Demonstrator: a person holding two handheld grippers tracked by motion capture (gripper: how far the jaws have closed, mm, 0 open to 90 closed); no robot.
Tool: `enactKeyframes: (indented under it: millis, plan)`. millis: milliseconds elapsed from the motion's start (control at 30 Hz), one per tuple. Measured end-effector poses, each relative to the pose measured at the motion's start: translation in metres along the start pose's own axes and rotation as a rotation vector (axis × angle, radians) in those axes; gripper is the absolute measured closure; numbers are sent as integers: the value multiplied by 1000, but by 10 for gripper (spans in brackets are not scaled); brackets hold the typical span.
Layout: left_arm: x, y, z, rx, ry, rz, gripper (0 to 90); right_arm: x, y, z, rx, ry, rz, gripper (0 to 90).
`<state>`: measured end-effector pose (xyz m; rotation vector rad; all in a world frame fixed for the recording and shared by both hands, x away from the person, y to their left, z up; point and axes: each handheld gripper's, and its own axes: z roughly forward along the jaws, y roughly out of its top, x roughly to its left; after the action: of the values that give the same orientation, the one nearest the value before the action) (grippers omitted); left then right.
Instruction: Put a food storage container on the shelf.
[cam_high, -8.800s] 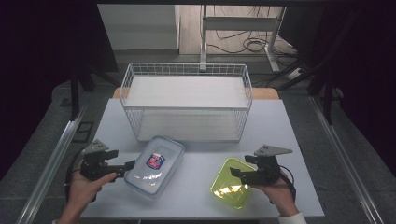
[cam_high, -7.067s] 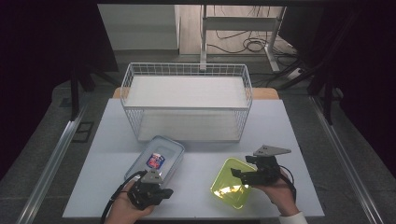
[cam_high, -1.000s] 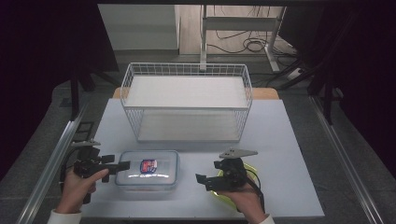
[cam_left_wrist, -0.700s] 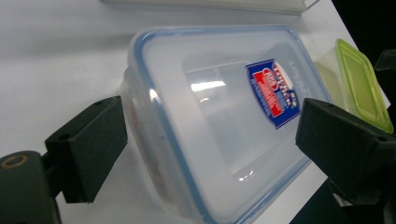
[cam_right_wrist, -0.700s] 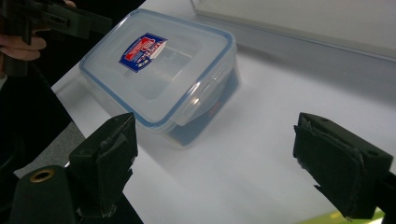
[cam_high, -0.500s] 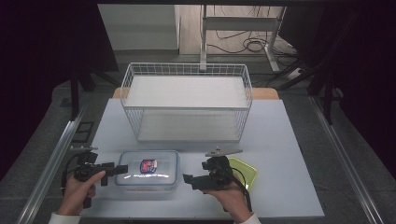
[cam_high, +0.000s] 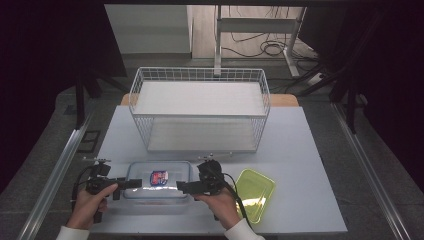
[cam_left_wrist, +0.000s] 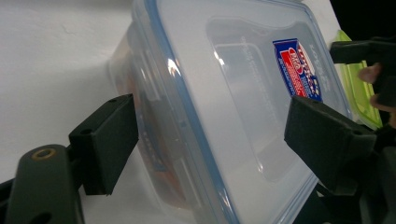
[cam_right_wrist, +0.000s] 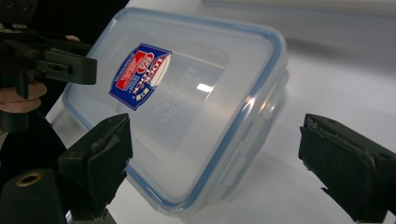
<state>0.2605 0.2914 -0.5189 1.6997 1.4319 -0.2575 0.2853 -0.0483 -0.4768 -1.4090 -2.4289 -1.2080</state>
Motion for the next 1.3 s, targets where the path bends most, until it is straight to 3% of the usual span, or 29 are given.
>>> enactKeyframes:
  millis: [167, 267, 367, 467, 633, 900, 1100, 1300]
  plan:
    - [0, 0, 1, 5, -12, -2, 182, 0, -1, 12, 26, 4, 20, 99]
    - [1, 0, 1, 5, -15, -2, 185, -5, -2, 21, 48, 53, 57, 156]
    - [1, 0, 1, 3, -15, -3, 185, -6, -2, 24, 55, 52, 73, 163]
    - [1, 0, 1, 3, -15, -1, 186, -10, -2, 29, 64, 82, 110, 171]
    - [0, -1, 1, 3, -15, -1, 187, -12, -3, 31, 76, 105, 146, 166]
    - [-1, -1, -2, -10, -2, 4, 223, -14, -8, 28, 50, 121, 199, 230]
    - [-1, -1, -4, -9, -7, 8, 260, -17, -9, 25, 47, 136, 205, 257]
    - [3, -5, -13, -29, -46, 9, 347, -15, -10, 20, 46, 137, 181, 291]
